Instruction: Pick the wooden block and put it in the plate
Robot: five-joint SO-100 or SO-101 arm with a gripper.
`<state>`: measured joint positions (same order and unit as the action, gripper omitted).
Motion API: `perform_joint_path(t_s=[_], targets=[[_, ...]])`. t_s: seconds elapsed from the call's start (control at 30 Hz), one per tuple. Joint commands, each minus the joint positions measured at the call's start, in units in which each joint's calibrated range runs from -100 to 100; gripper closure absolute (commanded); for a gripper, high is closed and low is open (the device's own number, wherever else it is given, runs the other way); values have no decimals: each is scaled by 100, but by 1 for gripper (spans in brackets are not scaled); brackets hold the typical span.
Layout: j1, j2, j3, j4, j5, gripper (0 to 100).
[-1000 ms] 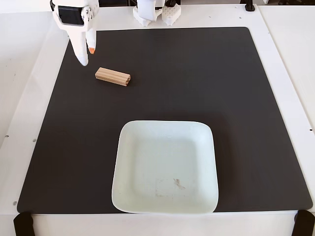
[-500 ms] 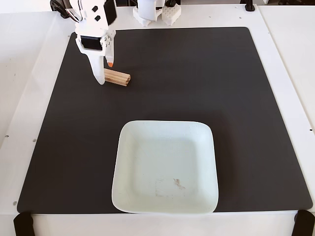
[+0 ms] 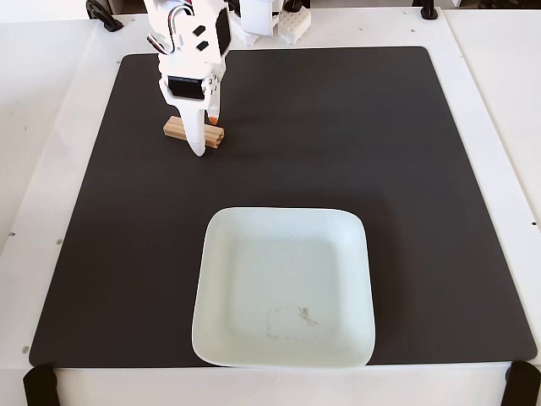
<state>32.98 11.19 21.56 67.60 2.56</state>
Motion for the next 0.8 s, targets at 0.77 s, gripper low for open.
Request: perform_joint_path(t_s=[0.77], targets=[[509, 51, 25, -39, 1, 75]])
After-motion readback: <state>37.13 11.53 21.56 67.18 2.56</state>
